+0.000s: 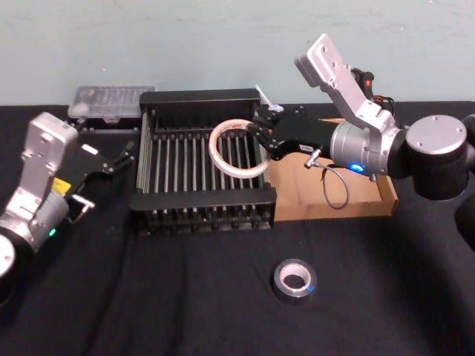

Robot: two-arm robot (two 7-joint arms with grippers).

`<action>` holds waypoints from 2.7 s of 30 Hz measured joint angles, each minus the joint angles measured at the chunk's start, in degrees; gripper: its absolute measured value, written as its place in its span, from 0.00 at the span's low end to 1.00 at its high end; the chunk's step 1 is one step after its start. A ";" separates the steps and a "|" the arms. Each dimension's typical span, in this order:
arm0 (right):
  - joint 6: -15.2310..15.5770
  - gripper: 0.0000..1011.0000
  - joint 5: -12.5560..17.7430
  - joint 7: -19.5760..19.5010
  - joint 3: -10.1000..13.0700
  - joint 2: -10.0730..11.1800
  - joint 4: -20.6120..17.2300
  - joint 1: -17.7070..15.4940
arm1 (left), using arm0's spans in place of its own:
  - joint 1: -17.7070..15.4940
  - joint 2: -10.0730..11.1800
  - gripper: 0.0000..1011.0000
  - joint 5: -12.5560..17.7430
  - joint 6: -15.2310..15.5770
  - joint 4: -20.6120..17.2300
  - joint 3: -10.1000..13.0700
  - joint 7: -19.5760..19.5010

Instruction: Pick up the white tape and place it into the black box , Pick up the silver tape and place it into the brown box.

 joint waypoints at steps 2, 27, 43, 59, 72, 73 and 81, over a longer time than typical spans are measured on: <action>0.01 0.09 0.00 0.00 0.02 0.05 -0.07 -0.06 | 0.00 0.00 0.99 0.00 0.00 0.00 0.00 0.00; 0.09 0.70 0.04 -0.09 0.16 0.29 -0.35 -0.31 | 0.00 0.00 0.99 0.00 0.00 0.00 0.00 0.00; 0.59 0.99 0.64 -0.86 1.16 0.79 -1.41 -1.08 | 0.00 0.00 0.99 0.00 0.00 0.00 0.00 0.00; 4.32 0.99 5.33 0.45 5.37 10.00 -13.05 -8.51 | 0.00 0.00 0.99 0.00 0.00 0.00 0.00 0.00; 6.87 0.99 9.46 3.22 5.89 19.49 -21.42 -16.86 | 0.00 0.00 0.99 0.00 0.00 0.00 0.00 0.00; 7.16 0.99 9.78 3.49 5.57 20.28 -22.05 -17.60 | 0.00 0.00 0.99 0.00 0.00 0.00 0.00 0.00; 8.20 0.99 10.61 4.08 3.65 22.60 -23.53 -19.45 | 0.00 0.00 0.99 0.00 0.00 0.00 0.00 0.00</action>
